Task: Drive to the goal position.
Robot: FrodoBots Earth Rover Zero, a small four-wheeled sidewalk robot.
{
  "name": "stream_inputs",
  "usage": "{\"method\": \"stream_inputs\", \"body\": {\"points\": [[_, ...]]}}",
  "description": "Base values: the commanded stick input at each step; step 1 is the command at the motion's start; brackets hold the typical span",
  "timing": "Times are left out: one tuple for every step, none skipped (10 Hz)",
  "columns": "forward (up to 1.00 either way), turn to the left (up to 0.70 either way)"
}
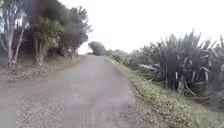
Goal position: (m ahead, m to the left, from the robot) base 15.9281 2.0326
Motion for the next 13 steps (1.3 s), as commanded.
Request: {"method": "stream_inputs", "body": {"points": [[1.00,0.15],[1.00,0.00],[1.00,0.00],[1.00,0.00],[1.00,0.00],[1.00,0.00],[1.00,0.00],[0.97,0.00],[0.34,0.00],[0.00,0.00],[0.00,0.00],[0.00,0.00],[0.00,0.00]]}}
